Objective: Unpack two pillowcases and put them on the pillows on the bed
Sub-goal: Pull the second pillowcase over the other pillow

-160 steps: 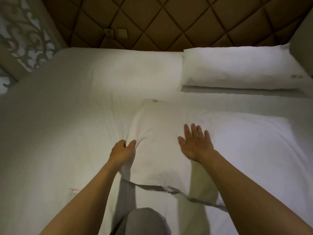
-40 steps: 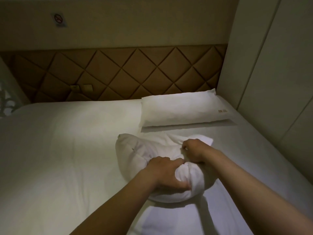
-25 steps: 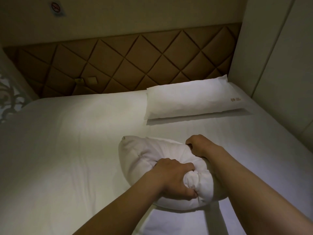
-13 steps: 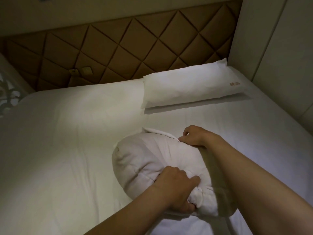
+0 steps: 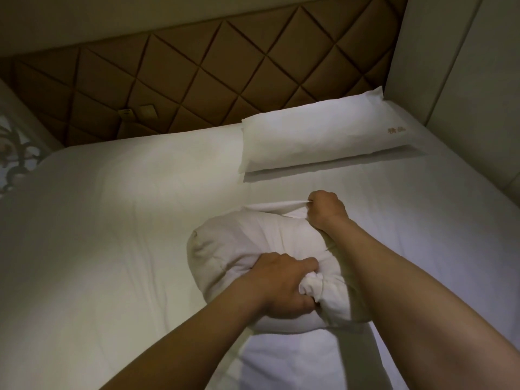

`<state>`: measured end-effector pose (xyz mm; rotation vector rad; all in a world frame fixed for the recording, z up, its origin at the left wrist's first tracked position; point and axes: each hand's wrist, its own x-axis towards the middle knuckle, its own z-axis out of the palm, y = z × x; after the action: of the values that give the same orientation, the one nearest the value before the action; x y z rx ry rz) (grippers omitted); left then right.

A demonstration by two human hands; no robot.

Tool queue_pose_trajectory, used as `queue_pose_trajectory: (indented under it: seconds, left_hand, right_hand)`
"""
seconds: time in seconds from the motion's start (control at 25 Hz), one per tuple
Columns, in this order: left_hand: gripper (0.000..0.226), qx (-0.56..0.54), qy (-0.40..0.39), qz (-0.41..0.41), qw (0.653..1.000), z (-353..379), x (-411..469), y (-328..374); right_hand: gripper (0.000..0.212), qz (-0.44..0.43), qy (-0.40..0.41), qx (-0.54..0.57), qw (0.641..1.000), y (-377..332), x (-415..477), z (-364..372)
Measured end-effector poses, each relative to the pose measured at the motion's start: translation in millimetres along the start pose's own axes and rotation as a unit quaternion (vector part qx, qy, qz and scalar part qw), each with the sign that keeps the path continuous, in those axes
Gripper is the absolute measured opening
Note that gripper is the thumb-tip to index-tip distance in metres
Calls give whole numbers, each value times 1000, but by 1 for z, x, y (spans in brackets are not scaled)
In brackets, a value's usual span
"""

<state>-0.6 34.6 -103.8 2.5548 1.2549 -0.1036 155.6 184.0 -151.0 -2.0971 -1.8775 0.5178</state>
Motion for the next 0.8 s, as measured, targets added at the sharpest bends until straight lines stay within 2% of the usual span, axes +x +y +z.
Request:
queue_pose_trajectory:
  seconds: [0.12, 0.28, 0.36, 0.44, 0.6, 0.72, 0.8]
  left_hand:
    - [30, -19, 14, -5, 1000, 8, 1, -2]
    - [34, -15, 27, -5, 1000, 16, -5, 3]
    - [41, -9, 29, 1, 1000, 19, -9, 8]
    - [45, 5, 30, 9, 999, 19, -11, 12]
    - [52, 21, 0, 15, 1000, 14, -8, 15]
    - [52, -8, -24, 2, 1000, 15, -3, 10]
    - [49, -27, -30, -3, 999, 10, 4, 5]
  right_hand:
    - [12, -1, -26, 3, 1000, 1, 4, 2]
    - [25, -31, -183, -30, 982, 0, 10, -5]
    - [34, -29, -214, -80, 973, -4, 12, -8]
    - [34, -40, -180, -164, 969, -9, 13, -5]
    - [27, -83, -46, -332, 938, -19, 13, 8]
    - [26, -130, 25, -339, 931, -23, 9, 13]
    - [42, -152, 65, -326, 931, -23, 3, 5]
